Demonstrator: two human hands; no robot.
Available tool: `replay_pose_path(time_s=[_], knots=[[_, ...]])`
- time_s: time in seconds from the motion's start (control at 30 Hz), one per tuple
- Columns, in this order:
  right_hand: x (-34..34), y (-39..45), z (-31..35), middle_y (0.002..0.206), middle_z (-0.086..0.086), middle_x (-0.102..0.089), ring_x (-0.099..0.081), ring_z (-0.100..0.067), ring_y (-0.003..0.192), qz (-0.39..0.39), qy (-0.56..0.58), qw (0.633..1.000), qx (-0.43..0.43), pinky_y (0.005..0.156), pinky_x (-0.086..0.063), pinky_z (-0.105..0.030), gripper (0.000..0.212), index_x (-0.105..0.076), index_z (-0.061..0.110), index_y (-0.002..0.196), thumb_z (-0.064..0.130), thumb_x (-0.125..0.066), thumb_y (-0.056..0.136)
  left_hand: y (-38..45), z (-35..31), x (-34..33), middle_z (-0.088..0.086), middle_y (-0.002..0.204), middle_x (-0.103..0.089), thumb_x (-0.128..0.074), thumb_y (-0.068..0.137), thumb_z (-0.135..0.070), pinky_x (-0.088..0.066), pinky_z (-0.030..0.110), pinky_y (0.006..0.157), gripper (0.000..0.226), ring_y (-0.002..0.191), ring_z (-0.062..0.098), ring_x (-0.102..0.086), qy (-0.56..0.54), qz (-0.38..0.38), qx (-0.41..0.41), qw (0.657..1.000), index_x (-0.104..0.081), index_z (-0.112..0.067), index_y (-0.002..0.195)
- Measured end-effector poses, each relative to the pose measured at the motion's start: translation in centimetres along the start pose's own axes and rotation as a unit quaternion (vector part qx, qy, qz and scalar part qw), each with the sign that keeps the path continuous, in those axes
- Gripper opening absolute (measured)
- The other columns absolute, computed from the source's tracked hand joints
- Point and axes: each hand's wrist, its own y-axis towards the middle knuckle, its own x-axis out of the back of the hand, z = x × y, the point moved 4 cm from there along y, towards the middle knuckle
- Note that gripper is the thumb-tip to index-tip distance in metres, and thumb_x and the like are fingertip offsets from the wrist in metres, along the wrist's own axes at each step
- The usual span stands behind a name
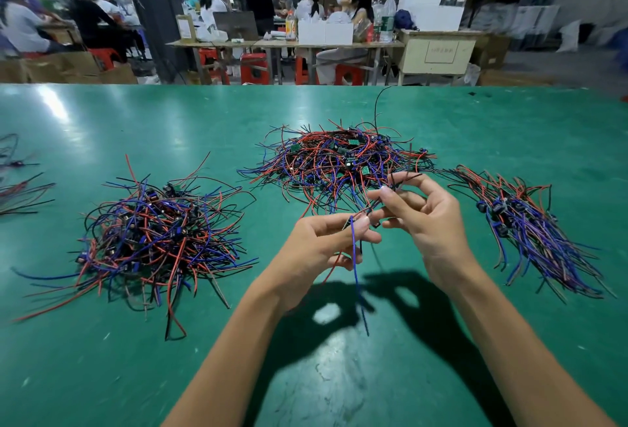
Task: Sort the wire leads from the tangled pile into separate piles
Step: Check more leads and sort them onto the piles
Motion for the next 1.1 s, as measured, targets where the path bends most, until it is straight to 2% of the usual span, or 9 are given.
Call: replay_pose_path(time_s=[0.23, 0.37, 0.47, 0.53, 0.6, 0.77, 0.93, 1.0, 1.1], knots=[[0.1, 0.0, -0.1, 0.091, -0.008, -0.079, -0.074, -0.018, 0.066, 0.002, -0.019, 1.000, 0.010, 0.063, -0.057, -0.022, 0.037, -0.062, 0.012, 0.119, 0.020, -0.074, 0.085, 0.2, 0.1, 1.2, 0.000, 0.082, -0.070, -0.064, 0.094, -0.013, -0.046, 0.016, 0.060, 0.015, 0.064, 0.007, -0.053, -0.017, -0.042, -0.001, 0.999, -0.074, -0.012, 0.105], [1.1, 0.4, -0.5, 0.090, -0.010, -0.078, -0.075, -0.020, 0.071, -0.036, -0.027, 0.999, 0.007, 0.067, -0.058, -0.023, 0.046, -0.058, 0.010, 0.128, 0.018, -0.075, 0.086, 0.3, -2.0, 3.6, -0.001, 0.076, -0.066, -0.064, 0.083, -0.017, -0.051, 0.012, 0.062, 0.028, 0.062, 0.003, -0.058, -0.182, -0.106, -0.051, 0.976, -0.068, -0.005, 0.107], [1.7, 0.6, -1.1, 0.088, -0.009, -0.079, -0.075, -0.021, 0.072, -0.047, -0.052, 0.998, -0.002, 0.069, -0.059, -0.024, 0.038, -0.059, 0.011, 0.125, 0.013, -0.074, 0.089, -0.4, -4.6, 7.2, 0.003, 0.086, -0.069, -0.057, 0.086, -0.013, -0.056, 0.014, 0.076, 0.029, 0.076, 0.006, -0.067, -0.365, -0.159, -0.140, 0.907, -0.065, -0.003, 0.112], [1.9, 0.7, -1.5, 0.087, -0.009, -0.079, -0.074, -0.021, 0.072, -0.046, -0.063, 0.997, -0.009, 0.069, -0.059, -0.025, 0.034, -0.061, 0.012, 0.122, 0.011, -0.073, 0.090, -1.4, -5.8, 9.8, 0.012, 0.106, -0.071, -0.050, 0.090, 0.000, -0.054, 0.020, 0.093, 0.036, 0.097, 0.014, -0.070, -0.499, -0.156, -0.205, 0.827, -0.062, -0.004, 0.123], [2.0, 0.7, -1.7, 0.087, -0.009, -0.078, -0.073, -0.020, 0.069, -0.039, -0.079, 0.996, -0.015, 0.065, -0.058, -0.024, 0.029, -0.063, 0.013, 0.119, 0.011, -0.072, 0.091, -2.5, -5.8, 11.7, 0.018, 0.128, -0.065, -0.040, 0.090, 0.013, -0.047, 0.030, 0.105, 0.054, 0.122, 0.022, -0.062, -0.541, -0.189, -0.237, 0.785, -0.054, -0.007, 0.139], [3.1, 1.0, -2.5, 0.090, 0.004, -0.077, -0.068, -0.013, 0.070, -0.026, -0.280, 0.960, -0.017, 0.066, -0.056, -0.030, 0.014, -0.073, 0.024, 0.104, 0.018, -0.073, 0.091, -3.1, -4.0, 12.7, 0.006, 0.145, -0.056, -0.044, 0.076, 0.017, -0.036, 0.039, 0.115, 0.063, 0.138, 0.017, -0.048, -0.465, -0.261, -0.201, 0.822, -0.046, 0.000, 0.137], [3.5, 0.5, -4.2, 0.068, 0.015, -0.069, -0.058, 0.004, 0.057, 0.052, -0.429, 0.901, -0.051, 0.059, -0.041, -0.003, 0.009, -0.078, 0.028, 0.094, 0.024, -0.080, 0.085, -2.4, -4.7, 11.7, -0.002, 0.153, -0.047, -0.037, 0.096, 0.018, -0.046, 0.031, 0.109, 0.033, 0.133, 0.012, -0.054, -0.221, -0.249, -0.229, 0.915, -0.051, -0.004, 0.117], [3.6, 0.6, -4.2, 0.072, 0.010, -0.072, -0.065, -0.002, 0.066, 0.034, -0.440, 0.897, -0.021, 0.062, -0.043, -0.005, 0.007, -0.081, 0.021, 0.093, 0.022, -0.078, 0.087, -1.9, -4.3, 11.4, 0.007, 0.147, -0.053, -0.041, 0.104, 0.004, -0.053, 0.030, 0.100, 0.013, 0.122, 0.021, -0.064, -0.209, -0.294, -0.191, 0.913, -0.041, -0.003, 0.115], [4.2, 1.2, -3.7, 0.077, 0.009, -0.074, -0.069, -0.002, 0.069, -0.024, -0.413, 0.910, 0.002, 0.068, -0.050, -0.012, 0.012, -0.080, 0.020, 0.091, 0.028, -0.071, 0.093, -1.8, -4.0, 11.2, 0.014, 0.142, -0.057, -0.042, 0.105, -0.009, -0.056, 0.027, 0.094, 0.038, 0.121, 0.024, -0.064, -0.319, -0.284, -0.187, 0.885, -0.033, -0.003, 0.141]])
